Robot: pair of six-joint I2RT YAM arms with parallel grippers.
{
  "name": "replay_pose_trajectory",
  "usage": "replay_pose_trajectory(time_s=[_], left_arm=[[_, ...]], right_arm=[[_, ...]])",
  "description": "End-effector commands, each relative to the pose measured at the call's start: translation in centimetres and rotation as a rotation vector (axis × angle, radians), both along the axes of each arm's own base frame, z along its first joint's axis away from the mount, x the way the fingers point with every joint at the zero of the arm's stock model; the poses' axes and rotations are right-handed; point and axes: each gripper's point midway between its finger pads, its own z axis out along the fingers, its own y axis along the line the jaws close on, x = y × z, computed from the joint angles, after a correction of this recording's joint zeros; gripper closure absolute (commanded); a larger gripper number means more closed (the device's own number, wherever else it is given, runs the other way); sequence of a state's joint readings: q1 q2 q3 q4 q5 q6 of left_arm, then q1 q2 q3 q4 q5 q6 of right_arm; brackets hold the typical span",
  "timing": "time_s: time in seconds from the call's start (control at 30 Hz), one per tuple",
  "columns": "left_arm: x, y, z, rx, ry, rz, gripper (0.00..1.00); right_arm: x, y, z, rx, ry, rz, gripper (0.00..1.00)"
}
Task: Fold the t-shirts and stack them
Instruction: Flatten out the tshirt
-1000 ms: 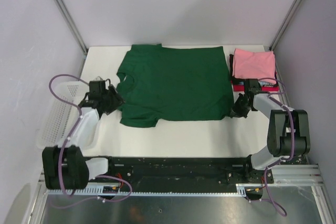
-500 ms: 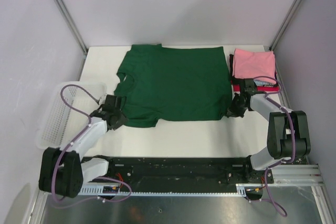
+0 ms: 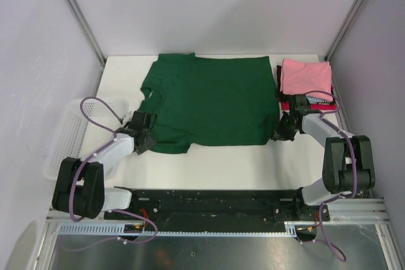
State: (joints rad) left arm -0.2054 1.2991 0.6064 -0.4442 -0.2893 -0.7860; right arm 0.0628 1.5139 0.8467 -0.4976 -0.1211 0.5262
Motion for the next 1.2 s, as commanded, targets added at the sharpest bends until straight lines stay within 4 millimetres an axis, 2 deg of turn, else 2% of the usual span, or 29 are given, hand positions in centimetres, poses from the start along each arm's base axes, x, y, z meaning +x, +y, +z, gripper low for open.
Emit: replay_pose_trajectory(time_s=[0.0, 0.13, 0.4, 0.47, 0.57, 0.63, 0.7, 0.93, 1.17], left_arm=[[1.7, 0.5, 2.2, 0.049, -0.107, 0.009, 0.58], [2.2, 0.6, 2.0, 0.070, -0.089, 0.001, 0.57], [2.6, 0.8, 0.0, 0.102, -0.008, 0.011, 0.57], [2.4, 0.9, -0.2, 0.108, 0.001, 0.016, 0.61], [2.1, 1.0, -0.2, 0.109, -0.003, 0.018, 0.77], [1.8, 0.9, 0.3, 0.100, -0.021, 0.012, 0.91], [1.3, 0.7, 1.0, 0.088, -0.044, 0.000, 0.98], [-1.6, -0.8, 5.1, 0.000, -0.156, -0.057, 1.00], [-4.5, -1.8, 8.3, -0.114, -0.261, -0.067, 1.00]], right_arm=[[0.1, 0.2, 1.2, 0.001, -0.042, 0.025, 1.00], [0.1, 0.3, 1.1, 0.008, -0.041, 0.027, 1.00], [0.0, 0.5, 1.0, 0.011, -0.038, 0.035, 1.00], [0.0, 0.5, 1.1, 0.010, -0.037, 0.038, 1.00], [-0.1, 0.4, 1.3, 0.005, -0.039, 0.039, 1.00], [-0.2, 0.2, 1.4, -0.002, -0.042, 0.039, 1.00], [-0.4, 0.0, 1.5, -0.010, -0.040, 0.040, 1.00], [-1.2, -0.4, 1.4, -0.023, -0.019, 0.040, 1.00], [-3.9, -0.7, 0.2, 0.018, 0.058, 0.006, 1.00]])
